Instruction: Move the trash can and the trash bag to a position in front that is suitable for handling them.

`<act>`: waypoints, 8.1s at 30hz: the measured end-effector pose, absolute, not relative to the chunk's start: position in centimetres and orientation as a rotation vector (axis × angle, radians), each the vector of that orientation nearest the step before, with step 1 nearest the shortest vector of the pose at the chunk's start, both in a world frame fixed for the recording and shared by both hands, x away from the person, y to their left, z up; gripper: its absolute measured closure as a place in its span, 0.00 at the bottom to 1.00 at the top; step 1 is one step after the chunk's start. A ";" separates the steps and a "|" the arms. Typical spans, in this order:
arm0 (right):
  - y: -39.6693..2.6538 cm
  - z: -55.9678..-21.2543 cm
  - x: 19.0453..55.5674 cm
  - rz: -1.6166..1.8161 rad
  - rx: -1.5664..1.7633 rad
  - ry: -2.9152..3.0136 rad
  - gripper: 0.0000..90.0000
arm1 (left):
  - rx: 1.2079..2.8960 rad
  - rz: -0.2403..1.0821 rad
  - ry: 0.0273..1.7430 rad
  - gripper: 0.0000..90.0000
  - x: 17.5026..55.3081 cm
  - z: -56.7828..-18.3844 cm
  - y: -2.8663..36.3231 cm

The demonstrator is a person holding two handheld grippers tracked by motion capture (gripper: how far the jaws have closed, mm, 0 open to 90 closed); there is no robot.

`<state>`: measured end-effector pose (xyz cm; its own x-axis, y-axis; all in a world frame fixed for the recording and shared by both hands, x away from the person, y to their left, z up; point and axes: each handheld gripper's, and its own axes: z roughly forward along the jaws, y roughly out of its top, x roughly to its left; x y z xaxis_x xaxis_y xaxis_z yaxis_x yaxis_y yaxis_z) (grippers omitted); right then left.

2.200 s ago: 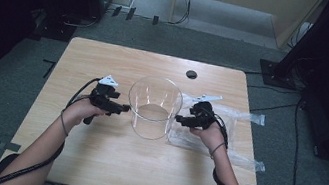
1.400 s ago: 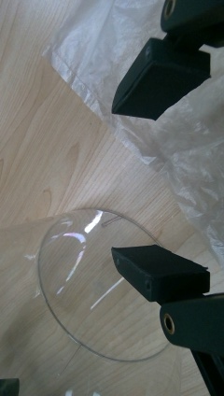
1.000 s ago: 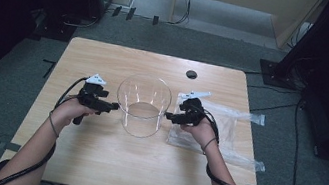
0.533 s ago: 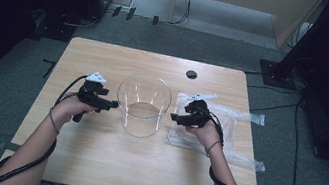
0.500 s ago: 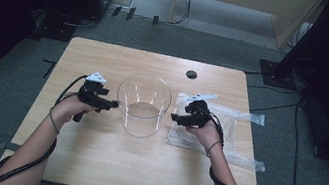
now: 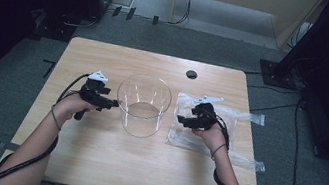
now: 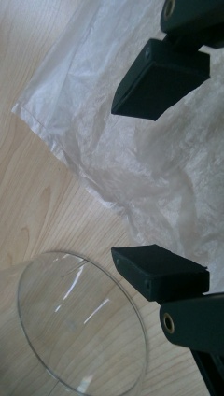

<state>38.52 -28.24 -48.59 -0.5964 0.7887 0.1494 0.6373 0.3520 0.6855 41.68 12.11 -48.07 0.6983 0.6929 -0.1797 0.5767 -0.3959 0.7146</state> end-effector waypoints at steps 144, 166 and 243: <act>-36.4 -45.8 41.5 1.040 1.554 2.183 1.00 | 1.972 0.097 1.006 0.23 43.0 -44.0 13.6; -33.0 -42.3 40.3 1.301 1.390 2.255 1.00 | 2.007 0.170 0.877 0.23 41.2 -41.6 13.4; -22.2 -33.6 37.8 1.405 0.865 2.466 1.00 | 1.973 0.331 0.643 0.25 37.4 -36.9 7.7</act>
<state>37.84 -22.17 -33.61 -0.8161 0.5631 0.1302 0.3991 0.3860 0.8317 37.43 7.73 -36.89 0.8214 0.5689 -0.0415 0.2970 -0.3646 0.8825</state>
